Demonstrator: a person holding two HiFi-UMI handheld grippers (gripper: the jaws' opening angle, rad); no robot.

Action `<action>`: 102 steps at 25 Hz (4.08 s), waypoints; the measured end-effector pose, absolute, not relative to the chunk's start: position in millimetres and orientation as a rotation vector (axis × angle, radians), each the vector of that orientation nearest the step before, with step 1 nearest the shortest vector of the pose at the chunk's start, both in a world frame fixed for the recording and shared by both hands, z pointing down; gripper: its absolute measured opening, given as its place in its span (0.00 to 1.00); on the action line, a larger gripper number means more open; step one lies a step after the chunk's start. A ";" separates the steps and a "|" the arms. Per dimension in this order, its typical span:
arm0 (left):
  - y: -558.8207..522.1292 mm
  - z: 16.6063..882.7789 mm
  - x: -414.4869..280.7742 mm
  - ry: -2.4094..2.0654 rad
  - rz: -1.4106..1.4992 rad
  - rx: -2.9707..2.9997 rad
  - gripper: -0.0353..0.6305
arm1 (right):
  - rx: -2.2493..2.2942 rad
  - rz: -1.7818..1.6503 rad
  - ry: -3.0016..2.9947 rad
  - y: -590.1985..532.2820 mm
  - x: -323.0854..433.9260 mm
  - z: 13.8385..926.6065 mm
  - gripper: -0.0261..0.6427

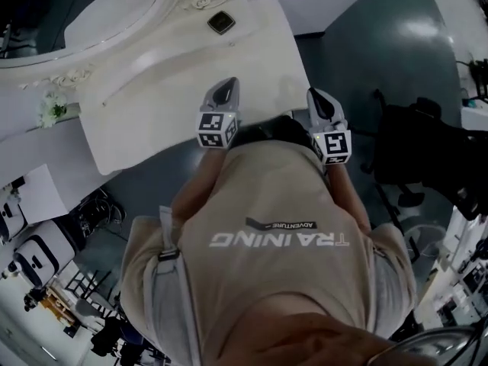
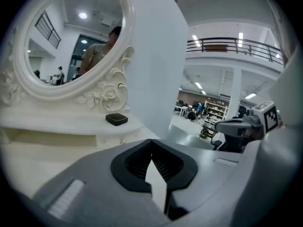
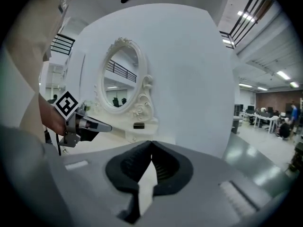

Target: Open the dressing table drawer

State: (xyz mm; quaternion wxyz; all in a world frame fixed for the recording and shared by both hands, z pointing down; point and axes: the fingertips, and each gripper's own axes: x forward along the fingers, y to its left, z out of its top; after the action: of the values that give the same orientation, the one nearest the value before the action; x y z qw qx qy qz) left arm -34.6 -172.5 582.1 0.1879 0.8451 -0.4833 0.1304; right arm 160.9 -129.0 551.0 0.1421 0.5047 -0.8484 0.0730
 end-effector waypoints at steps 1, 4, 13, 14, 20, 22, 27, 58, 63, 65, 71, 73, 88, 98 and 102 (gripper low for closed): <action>-176.1 585.4 -36.0 -1.375 0.355 2.334 0.06 | 1.416 0.207 -2.466 -133.9 158.2 551.4 0.04; -185.8 588.3 -38.3 -1.474 0.358 2.232 0.06 | 1.313 0.207 -2.506 -145.3 159.6 547.2 0.04; -231.2 610.9 -36.1 -1.690 0.493 2.040 0.06 | 1.204 0.269 -2.589 -193.7 193.8 549.3 0.04; -237.6 616.6 -35.2 -1.699 0.508 2.024 0.06 | 1.189 0.274 -2.594 -198.2 198.3 552.2 0.04; -269.1 654.6 -35.1 -1.749 0.540 1.927 0.09 | 1.102 0.273 -2.607 -218.5 221.8 574.1 0.04; -276.2 666.4 -35.1 -1.761 0.551 1.892 0.23 | 1.089 0.287 -2.609 -222.5 229.3 578.1 0.04; -291.3 683.3 -33.5 -1.787 0.586 1.850 0.23 | 1.072 0.311 -2.600 -230.7 245.9 588.2 0.04; -292.2 694.3 -30.2 -1.866 0.669 1.828 0.20 | 0.957 0.325 -2.630 -235.5 223.6 600.3 0.04; -278.5 693.4 -28.2 -1.857 0.673 1.825 0.20 | 0.960 0.318 -2.622 -230.7 229.4 602.1 0.04; -274.5 693.6 -27.0 -1.855 0.676 1.824 0.20 | 0.967 0.312 -2.620 -228.4 231.9 602.1 0.04; -261.1 696.5 -23.9 -1.845 0.682 1.820 0.20 | 0.966 0.292 -2.593 -215.0 237.5 608.6 0.04; -260.4 695.6 -23.6 -1.847 0.681 1.824 0.20 | 0.971 0.296 -2.589 -211.9 239.4 609.3 0.04; -236.6 694.4 -22.8 -1.863 0.668 1.840 0.24 | 0.993 0.297 -2.574 -186.8 242.4 615.0 0.04; -188.0 687.6 -13.8 -1.778 0.670 1.894 0.24 | 1.014 0.318 -2.592 -181.2 233.9 619.3 0.04; -174.6 680.2 -8.1 -1.762 0.693 1.954 0.14 | 1.049 0.349 -2.586 -183.4 228.6 627.6 0.04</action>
State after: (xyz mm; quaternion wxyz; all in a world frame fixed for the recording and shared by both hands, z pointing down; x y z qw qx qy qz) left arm -8.1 -174.6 680.2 0.2088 0.7024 -0.6333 0.2489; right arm 228.6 -183.4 627.6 0.1638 0.3679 -0.9071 0.1224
